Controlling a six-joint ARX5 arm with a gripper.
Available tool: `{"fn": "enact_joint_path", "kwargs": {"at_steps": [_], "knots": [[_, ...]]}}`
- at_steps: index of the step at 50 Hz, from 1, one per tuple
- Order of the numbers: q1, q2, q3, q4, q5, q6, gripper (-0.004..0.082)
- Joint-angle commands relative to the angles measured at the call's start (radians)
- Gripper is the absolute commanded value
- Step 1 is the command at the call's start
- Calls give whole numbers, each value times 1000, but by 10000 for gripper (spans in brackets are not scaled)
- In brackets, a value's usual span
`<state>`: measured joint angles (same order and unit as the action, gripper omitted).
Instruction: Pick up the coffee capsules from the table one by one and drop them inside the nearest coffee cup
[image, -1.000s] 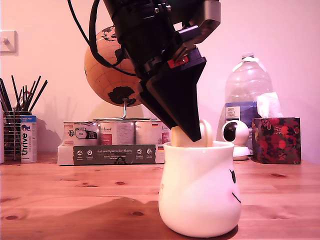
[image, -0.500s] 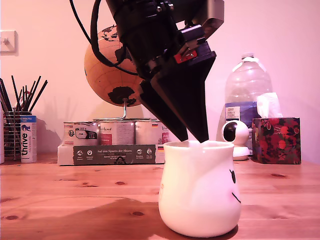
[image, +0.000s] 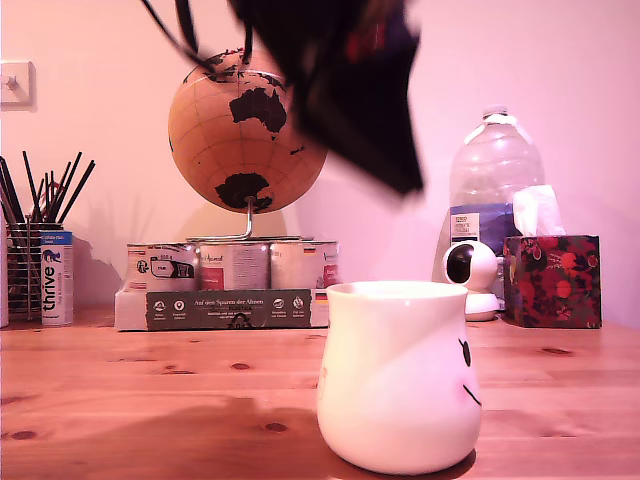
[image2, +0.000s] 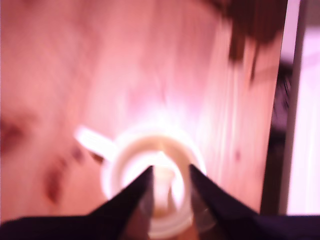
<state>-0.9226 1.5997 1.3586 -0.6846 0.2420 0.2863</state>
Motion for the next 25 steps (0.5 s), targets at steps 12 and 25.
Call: {"fn": "enact_joint_path", "kwargs": {"at_steps": [12,25], "knots": [[97,-223,-193,110,2,-60,-19],[247,-401,-406,243,1,-125,-19]]}}
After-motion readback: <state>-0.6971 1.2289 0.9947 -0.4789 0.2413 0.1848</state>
